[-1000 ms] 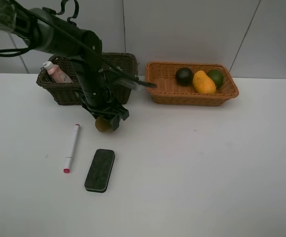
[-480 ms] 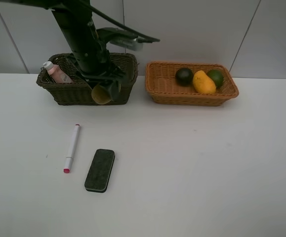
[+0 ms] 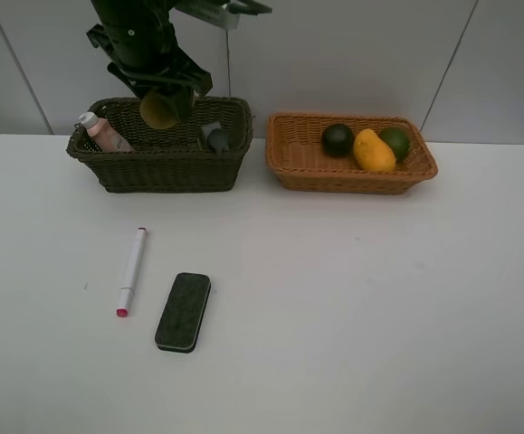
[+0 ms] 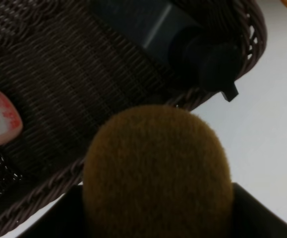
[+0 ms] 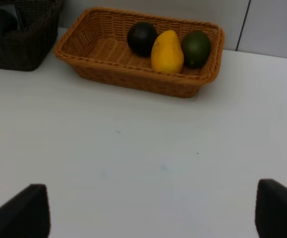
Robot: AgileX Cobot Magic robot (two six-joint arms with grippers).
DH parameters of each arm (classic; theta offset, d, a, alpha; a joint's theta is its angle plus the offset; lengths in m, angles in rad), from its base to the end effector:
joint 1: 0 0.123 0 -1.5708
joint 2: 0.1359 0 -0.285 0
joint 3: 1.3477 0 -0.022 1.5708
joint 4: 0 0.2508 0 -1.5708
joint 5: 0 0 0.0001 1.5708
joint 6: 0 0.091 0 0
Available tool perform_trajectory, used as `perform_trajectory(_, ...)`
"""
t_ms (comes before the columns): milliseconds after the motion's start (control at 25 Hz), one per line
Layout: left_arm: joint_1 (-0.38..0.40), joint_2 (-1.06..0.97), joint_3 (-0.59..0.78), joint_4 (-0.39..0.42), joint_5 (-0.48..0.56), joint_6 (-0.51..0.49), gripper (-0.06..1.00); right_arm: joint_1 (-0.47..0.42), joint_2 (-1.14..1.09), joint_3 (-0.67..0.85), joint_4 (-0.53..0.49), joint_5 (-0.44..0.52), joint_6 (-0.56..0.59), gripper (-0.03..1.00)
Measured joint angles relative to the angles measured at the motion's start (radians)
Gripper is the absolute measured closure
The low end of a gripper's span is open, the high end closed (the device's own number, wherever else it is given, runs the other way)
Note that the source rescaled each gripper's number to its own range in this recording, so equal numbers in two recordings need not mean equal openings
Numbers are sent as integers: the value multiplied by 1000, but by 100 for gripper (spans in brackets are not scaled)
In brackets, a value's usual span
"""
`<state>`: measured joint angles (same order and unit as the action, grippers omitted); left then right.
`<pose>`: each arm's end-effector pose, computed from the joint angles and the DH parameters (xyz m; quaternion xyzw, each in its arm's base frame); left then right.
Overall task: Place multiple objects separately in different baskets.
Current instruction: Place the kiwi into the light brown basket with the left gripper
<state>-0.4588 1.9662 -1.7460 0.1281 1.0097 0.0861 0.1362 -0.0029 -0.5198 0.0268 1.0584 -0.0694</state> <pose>0.3932 -0.1832 0.2751 0.2834 0.9333 0.0199 0.2195 -0.0078 0.0011 0.2830 -0.0875 0.8420 0.0311 0.5314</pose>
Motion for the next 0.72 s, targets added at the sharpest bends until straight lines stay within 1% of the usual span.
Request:
perform_trajectory(120, 0, 0, 0, -13, -14, 21, 32, 0, 0, 0, 0, 0, 0, -3)
perform_trajectory(160, -8, 0, 0, -40, -48, 46, 32, 0, 0, 0, 0, 0, 0, -3)
perform_trajectory(240, -16, 0, 0, -96, -111, 61, 32, 0, 0, 0, 0, 0, 0, -3)
perform_trajectory(280, -16, 0, 0, -96, -111, 61, 32, 0, 0, 0, 0, 0, 0, -3)
perform_trajectory(320, -17, 1, 0, -118, -138, 64, 32, 0, 0, 0, 0, 0, 0, -3)
perform_trajectory(480, -21, 24, 0, -189, -260, 76, 32, 0, 0, 0, 0, 0, 0, -3)
perform_trajectory(600, -44, 67, 0, -207, -352, 100, 32, 0, 0, 0, 0, 0, 0, -3)
perform_trajectory(640, -58, 84, 0, -211, -392, 108, 32, 0, 0, 0, 0, 0, 0, -3)
perform_trajectory(680, -84, 115, 0, -213, -471, 118, 32, 0, 0, 0, 0, 0, 0, -3)
perform_trajectory(720, -98, 132, 0, -215, -514, 121, 32, 0, 0, 0, 0, 0, 0, -3)
